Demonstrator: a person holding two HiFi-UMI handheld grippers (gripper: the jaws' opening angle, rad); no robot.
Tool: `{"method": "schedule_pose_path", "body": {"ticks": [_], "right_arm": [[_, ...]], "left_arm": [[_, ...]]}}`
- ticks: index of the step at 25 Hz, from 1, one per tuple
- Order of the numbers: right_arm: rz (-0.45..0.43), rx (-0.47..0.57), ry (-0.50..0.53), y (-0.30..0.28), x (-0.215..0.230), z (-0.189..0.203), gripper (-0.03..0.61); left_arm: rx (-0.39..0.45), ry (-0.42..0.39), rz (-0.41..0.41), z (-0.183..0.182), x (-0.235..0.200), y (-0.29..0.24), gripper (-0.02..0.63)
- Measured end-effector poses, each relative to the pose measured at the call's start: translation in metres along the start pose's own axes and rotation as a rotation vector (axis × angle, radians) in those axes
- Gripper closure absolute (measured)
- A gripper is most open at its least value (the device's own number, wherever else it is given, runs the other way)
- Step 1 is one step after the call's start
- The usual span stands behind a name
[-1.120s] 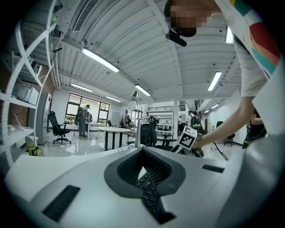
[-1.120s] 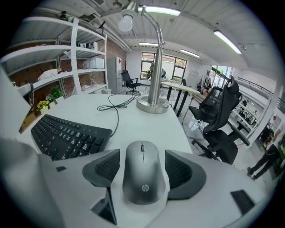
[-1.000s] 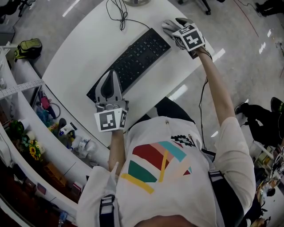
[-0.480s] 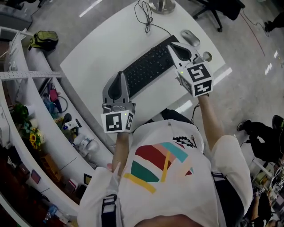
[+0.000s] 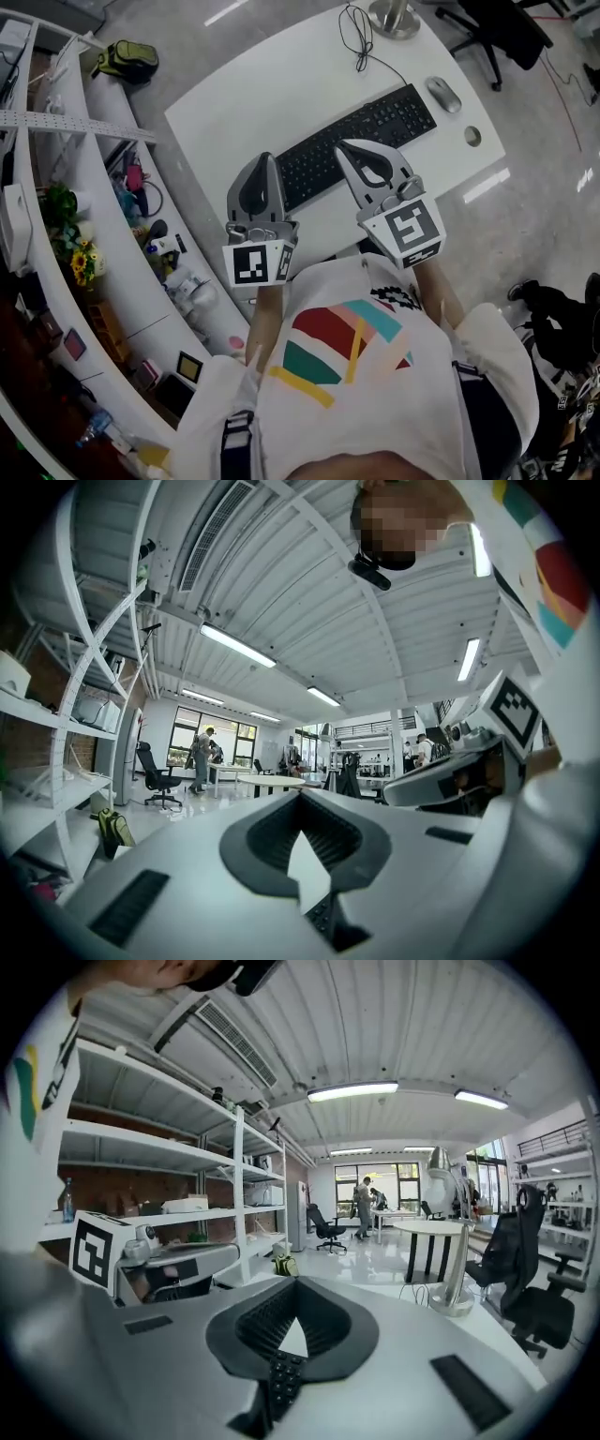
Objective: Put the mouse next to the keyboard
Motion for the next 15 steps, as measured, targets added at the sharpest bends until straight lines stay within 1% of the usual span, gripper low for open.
{"method": "schedule_pose_path", "body": {"ticks": [4,8,15], "right_arm": [[-0.011,-0.002,0.001,-0.002,-0.010,-0.004,0.566],[-0.005,-0.021,0.019,-0.006,-0.011,-0.004,0.566],[0.024,-0.008,-0.008,-0.007,-0.002,-0.002,0.566]], "left_arm": [[0.001,0.015,0.002,-0.002,-0.004,0.003,0.569],[0.003,0.025,0.009,-0.005,-0.004,0.000,0.569],[0.009,0.034,0.028,0.000,0.000,-0.007,0.569]]}}
Point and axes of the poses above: the fingertips, and each gripper's own axes: y backward along the fingers, x to its right, z out of its underside, the point moved 3 cm from there along y, backward along the fingers, and after that the axes turned 6 degrees about x, right-handed, at the moved point
